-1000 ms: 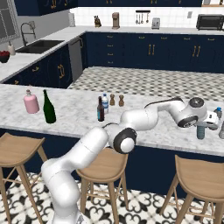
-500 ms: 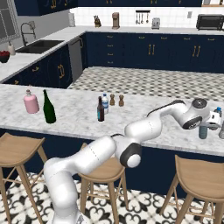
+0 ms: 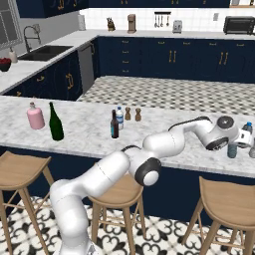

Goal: Move the plastic bottles in the middle to the plastics group, and the glass bottles in the middle to the glass group.

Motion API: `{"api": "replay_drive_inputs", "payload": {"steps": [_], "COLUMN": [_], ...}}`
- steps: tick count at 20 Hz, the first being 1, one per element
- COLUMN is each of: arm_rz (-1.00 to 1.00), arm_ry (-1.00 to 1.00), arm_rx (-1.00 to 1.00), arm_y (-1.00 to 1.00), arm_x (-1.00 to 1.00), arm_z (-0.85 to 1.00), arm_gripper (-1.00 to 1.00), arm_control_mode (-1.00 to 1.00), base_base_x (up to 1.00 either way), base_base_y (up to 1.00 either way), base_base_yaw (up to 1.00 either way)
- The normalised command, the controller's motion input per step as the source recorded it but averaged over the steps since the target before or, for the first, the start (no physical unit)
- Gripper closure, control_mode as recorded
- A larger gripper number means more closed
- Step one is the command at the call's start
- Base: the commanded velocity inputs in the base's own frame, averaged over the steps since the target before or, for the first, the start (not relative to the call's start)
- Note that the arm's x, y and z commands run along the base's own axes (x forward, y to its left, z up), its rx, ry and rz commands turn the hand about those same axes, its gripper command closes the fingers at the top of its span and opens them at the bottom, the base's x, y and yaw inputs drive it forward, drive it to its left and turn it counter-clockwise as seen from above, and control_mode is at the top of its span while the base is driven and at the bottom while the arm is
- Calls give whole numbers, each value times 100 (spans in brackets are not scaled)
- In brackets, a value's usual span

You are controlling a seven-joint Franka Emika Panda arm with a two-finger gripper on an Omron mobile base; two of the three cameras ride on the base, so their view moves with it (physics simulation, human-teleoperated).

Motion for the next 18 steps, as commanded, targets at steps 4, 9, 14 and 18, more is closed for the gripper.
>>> {"api": "replay_drive_inputs", "payload": {"steps": [4, 9, 14, 18], "arm_rz": [0, 0, 0, 0], "arm_ry": [2, 12, 16, 4], "arm_rx": [14, 12, 6, 15], "arm_y": [-10, 0, 0, 0], "arm_x": [0, 0, 0, 0], "arm_z": [19, 29, 9, 1], "arm_gripper": [100, 100, 100, 100], "arm_control_mode": [-100, -100, -100, -100], "base_base_x": [0, 0, 0, 0], "base_base_y": [0, 0, 0, 0], "base_base_yaw": [0, 0, 0, 0]}}
